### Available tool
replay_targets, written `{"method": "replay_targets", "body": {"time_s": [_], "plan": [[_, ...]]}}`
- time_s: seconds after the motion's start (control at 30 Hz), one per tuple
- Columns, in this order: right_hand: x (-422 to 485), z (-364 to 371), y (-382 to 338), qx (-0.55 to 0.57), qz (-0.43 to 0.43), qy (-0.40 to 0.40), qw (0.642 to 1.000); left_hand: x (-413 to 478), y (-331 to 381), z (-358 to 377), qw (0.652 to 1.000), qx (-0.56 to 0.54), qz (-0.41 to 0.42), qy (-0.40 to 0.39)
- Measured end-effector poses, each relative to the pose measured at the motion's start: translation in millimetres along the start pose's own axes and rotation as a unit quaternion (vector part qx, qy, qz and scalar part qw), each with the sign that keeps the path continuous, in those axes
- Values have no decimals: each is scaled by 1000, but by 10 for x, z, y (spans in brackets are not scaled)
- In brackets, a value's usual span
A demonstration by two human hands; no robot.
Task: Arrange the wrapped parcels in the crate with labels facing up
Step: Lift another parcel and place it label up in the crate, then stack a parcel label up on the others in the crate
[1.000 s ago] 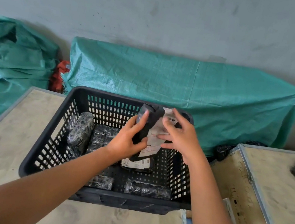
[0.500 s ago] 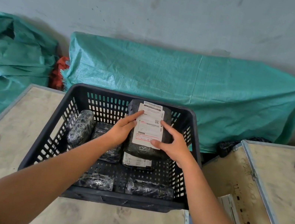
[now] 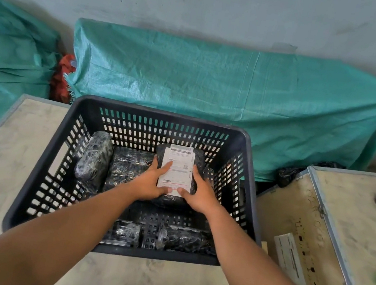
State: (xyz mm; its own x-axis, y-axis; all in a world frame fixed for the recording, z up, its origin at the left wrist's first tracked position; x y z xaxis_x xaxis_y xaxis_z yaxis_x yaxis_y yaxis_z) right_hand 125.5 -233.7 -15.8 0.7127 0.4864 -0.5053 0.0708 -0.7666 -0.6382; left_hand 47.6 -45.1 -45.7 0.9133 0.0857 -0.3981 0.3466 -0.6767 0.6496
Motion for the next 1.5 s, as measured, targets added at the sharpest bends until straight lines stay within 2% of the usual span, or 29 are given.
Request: {"method": "replay_targets", "body": {"time_s": [0.07,0.13,0.3,0.4,0.53,0.67,0.77,0.87,1.0,1.1,1.2,1.23,1.33,1.5], "plan": [[7,5,60,8,16,-64,998,8,-33,17,1000,9,-4,-14],[13,1,91,38,22,-87,995,26,-37,33,1000,10,-13,-12],[40,-4,30,-43,10,0,999,11,62,76,998,17,-48,39],[11,-22,4,-105,14,23,994,-40,114,57,997,32,-57,42],[-125,-107,-126,-74,-6,23,997,-171,225,-23,994,69,-84,10],[-388,-425,-212,-80,-56,41,994,-425,506,-267,995,62,-20,70],[-650,-600,-115,-95,-45,-54,993,-687,686,-381,994,46,25,97],[-883,-550,-41,-112,-37,-161,980,-927,759,-268,998,27,57,28],[-921,-387,69,-105,-55,-189,975,-1052,751,-23,998,-10,57,-32],[-854,-379,90,-66,-74,-155,983,-1017,700,8,996,17,48,-68],[-774,-393,112,-10,-89,-46,995,-970,669,13,992,79,55,-87],[-754,-398,115,-10,-93,-31,995,-944,665,20,990,106,59,-79],[-735,-404,118,-39,-87,-46,994,-891,676,52,986,145,68,-42],[-837,-393,77,-31,-112,-19,993,-885,636,25,989,126,81,-13]]}}
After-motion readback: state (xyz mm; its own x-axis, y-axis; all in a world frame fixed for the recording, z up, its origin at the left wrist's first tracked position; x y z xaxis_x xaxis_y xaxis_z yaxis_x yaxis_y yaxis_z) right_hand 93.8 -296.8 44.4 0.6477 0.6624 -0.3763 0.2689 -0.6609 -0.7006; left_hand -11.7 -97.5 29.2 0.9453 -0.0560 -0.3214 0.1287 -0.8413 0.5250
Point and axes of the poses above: each hand's wrist, its own x-axis towards the middle knuckle, its own z-axis out of the palm, y = z × x, the point moved 2 cm from there along x, towards the middle knuckle, and after that the axes turned 4 degrees about x, right-handed, at the moved point
